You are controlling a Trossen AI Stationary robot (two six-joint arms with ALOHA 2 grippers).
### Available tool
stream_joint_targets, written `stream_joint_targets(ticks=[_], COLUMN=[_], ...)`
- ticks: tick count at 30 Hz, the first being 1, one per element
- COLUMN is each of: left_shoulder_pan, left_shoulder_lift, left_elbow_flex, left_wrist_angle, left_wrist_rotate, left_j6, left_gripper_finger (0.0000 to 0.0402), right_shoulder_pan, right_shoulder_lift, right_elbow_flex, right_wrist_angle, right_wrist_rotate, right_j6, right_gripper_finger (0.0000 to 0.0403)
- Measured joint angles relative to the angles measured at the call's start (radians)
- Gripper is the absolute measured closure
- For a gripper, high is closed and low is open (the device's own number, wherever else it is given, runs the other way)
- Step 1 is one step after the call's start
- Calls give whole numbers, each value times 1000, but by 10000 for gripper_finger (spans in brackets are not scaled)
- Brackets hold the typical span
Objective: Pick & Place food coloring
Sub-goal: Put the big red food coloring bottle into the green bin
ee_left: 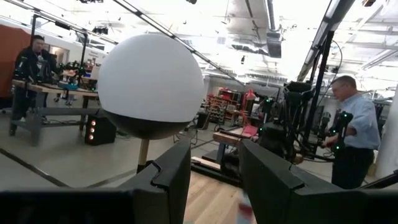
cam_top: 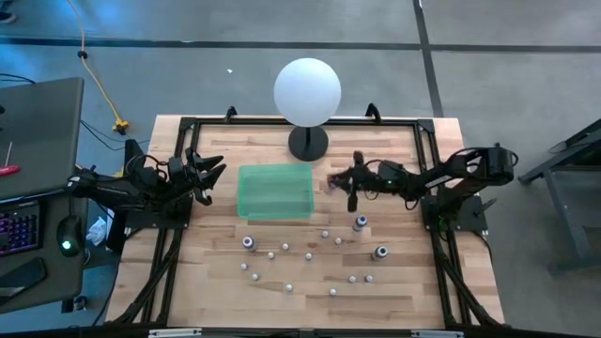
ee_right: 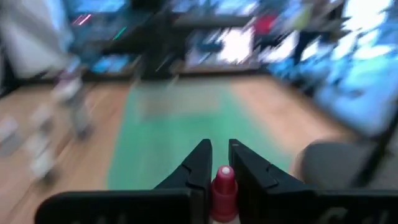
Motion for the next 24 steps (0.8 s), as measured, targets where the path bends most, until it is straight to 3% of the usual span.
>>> stream_joint_targets(ticks=[4, 6, 10, 13, 18, 24], left_shoulder_pan=[0, 0, 0, 0, 0, 0], left_shoulder_lift=[0, 0, 0, 0, 0, 0], left_elbow_flex=[0, 0, 0, 0, 0, 0], left_wrist_angle=[1, 2, 4, -3, -17, -27], left_wrist_rotate=[0, 1, 1, 2, 6, 6], left_j6=[0, 0, 0, 0, 0, -1], left_gripper_finger=[266, 266, 266, 266, 266, 266], right_shoulder_pan=[0, -1, 1, 0, -1, 0], right_shoulder_lift=[-25, -25, -4, 60, 195, 339], right_elbow_flex=[84, 166, 387, 519, 628, 659], right_wrist_angle=[9, -69, -415, -583, -602, -600], right_wrist_rotate=[168, 166, 107, 134, 157, 240], right_j6=[-25, -27, -27, -27, -8, 44], right_gripper_finger=[368, 369, 369, 369, 369, 369])
